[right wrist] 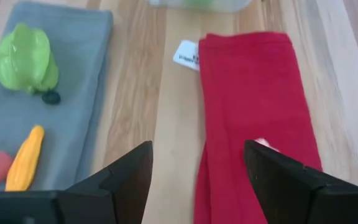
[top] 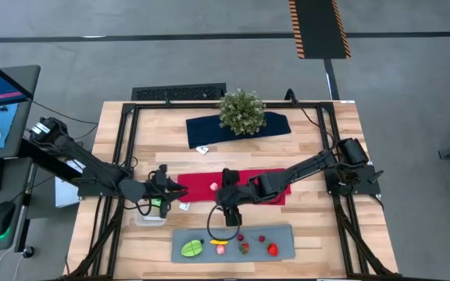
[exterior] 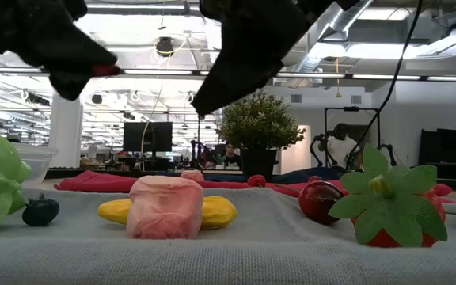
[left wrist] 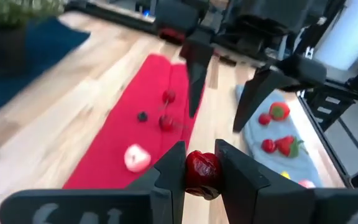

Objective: Pick and placing Produce into tupperware

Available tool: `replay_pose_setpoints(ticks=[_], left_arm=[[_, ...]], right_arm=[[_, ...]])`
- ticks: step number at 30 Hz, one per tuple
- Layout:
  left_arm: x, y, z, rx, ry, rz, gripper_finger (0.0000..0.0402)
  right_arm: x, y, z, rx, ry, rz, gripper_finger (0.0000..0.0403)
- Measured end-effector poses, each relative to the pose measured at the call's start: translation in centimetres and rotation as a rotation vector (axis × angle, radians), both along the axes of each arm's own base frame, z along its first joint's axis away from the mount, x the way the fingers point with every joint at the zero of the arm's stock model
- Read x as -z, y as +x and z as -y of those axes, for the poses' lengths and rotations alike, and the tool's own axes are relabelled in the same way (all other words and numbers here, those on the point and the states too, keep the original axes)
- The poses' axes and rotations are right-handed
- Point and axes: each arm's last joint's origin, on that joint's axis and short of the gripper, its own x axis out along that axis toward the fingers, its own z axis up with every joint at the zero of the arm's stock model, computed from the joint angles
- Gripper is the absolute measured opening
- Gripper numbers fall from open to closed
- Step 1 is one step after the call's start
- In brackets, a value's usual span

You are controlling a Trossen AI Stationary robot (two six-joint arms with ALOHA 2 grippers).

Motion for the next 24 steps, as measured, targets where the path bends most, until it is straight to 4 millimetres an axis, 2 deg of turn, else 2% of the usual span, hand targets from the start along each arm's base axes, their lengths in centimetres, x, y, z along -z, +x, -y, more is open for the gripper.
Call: replay_pose_setpoints(ticks=[15, 21, 24], left_arm=[[0.7, -4.0, -1.8, -0.032, -0.313, -0.286, 0.0069], [0.4, -5.7, -2.7, -0.034, -0.421, -0.332, 0.0069], [0.0, -6.8, -3.4, -0.093, -0.462, -0.403, 0.0069]], right_arm=[[0.1, -0.9, -2.4, -0.036, 0.016, -0.011, 0.0275], [0.0, -1.0, -3.0, -0.052, 0.019, -0.003, 0.0275], [0.0, -1.0, -3.1, -0.055, 0.020, 0.000, 0.0275]])
